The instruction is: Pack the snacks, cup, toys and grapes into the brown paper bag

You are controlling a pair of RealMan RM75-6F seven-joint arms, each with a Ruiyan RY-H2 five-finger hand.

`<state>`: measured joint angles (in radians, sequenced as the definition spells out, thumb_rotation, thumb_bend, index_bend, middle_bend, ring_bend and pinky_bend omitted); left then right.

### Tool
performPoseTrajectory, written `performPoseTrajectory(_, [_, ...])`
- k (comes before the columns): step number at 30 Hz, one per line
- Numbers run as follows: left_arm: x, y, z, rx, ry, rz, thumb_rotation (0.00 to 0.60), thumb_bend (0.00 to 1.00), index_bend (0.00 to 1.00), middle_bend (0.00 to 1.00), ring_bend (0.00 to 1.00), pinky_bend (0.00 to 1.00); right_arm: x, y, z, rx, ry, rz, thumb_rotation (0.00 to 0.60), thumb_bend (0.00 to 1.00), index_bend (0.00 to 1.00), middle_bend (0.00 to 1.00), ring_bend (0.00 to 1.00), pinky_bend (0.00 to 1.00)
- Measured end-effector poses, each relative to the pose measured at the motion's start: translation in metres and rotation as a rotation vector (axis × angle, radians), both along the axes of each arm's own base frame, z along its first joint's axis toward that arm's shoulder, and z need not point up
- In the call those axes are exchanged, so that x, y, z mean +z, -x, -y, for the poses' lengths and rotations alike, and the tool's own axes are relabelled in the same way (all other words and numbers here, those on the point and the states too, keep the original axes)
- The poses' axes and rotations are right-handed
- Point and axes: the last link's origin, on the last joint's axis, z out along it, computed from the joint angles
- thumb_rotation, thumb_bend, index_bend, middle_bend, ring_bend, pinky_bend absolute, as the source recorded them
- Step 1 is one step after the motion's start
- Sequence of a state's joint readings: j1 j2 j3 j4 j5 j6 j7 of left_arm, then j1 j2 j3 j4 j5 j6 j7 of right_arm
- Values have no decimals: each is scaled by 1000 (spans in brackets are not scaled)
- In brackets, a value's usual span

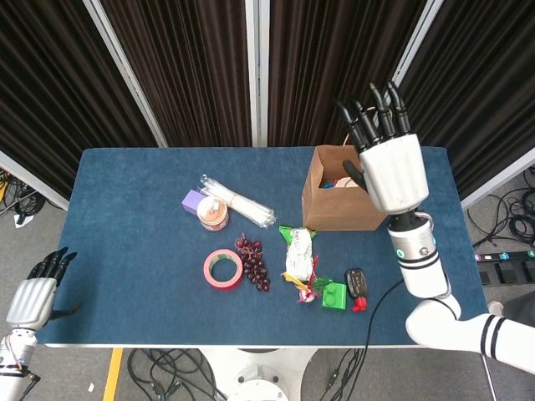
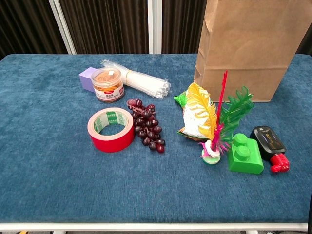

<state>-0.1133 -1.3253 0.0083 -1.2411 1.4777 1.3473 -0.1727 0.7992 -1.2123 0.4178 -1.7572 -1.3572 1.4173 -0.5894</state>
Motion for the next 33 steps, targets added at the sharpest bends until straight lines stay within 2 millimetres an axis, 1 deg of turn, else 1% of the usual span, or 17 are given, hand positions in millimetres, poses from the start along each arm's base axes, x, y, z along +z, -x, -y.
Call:
performPoseTrajectory(2, [0,-1,0,-2,0,0,600,233,138,133,27,167,-10,0,-7,22,-58,-11,600,0,106,205,35,49])
performPoseTrajectory(4, [0,-1,0,-3,0,1,600,233,138,133,27,167,-24,3,-14,32,-135,-50,600,0,106,206,37,50])
performPoseTrajectory(10, [1,0,0,-1,-4,1,600,233,137,133,27,167,-67,16,-37,55,-334,-244,600,0,106,218,49,69])
performPoseTrajectory(12, [2,0,0,1,-5,3,600,233,137,133,27,167,-77,19,-43,65,-381,-302,600,0,106,219,49,78])
performPoseTrajectory(18, [1,2,2,6,-3,9,600,233,137,133,27,167,-99,25,-51,77,-472,-452,600,0,106,223,49,82])
performPoseTrajectory(23, [2,3,3,7,-7,12,600,232,138,133,27,167,-109,33,-45,50,-496,-562,600,0,106,227,49,82])
performPoseTrajectory(26, [4,4,3,8,-10,14,600,233,138,133,27,167,-113,41,-35,16,-492,-632,600,0,106,228,50,82])
performPoseTrajectory(30, [5,6,3,14,-11,15,600,232,138,133,27,167,-115,50,-18,-22,-445,-725,600,0,106,234,50,82])
performPoseTrajectory(33, [5,7,3,18,-10,15,600,232,138,133,28,167,-117,54,-9,-49,-442,-753,600,0,106,238,50,83])
